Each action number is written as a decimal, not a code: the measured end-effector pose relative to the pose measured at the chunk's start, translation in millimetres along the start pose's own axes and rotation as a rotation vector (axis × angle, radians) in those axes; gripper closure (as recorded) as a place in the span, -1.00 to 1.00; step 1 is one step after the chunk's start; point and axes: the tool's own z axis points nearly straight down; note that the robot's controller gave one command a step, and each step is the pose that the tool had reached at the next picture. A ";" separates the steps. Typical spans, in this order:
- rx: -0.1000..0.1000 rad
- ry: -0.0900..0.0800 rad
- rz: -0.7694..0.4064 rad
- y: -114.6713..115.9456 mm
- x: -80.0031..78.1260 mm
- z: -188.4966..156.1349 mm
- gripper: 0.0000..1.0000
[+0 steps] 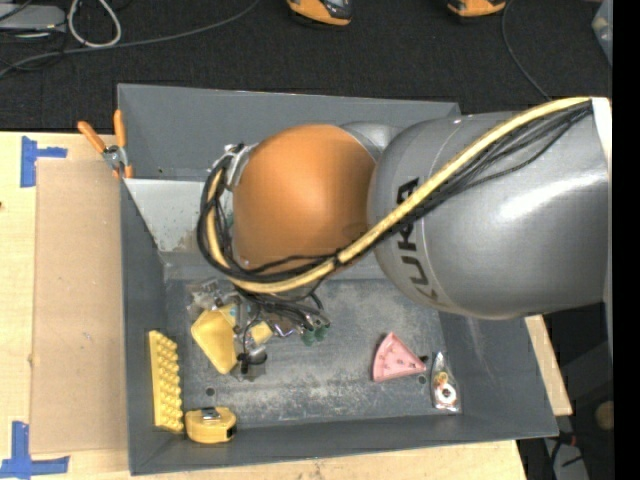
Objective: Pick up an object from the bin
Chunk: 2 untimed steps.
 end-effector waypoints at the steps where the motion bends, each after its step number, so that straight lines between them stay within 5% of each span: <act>1: 0.000 0.002 0.034 0.9 18.4 64.4 1.00; 2: -0.001 0.007 0.035 -0.8 12.4 89.6 1.00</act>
Offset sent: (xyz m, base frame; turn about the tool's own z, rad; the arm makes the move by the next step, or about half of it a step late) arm 0.0251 -0.0003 -0.0579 0.0247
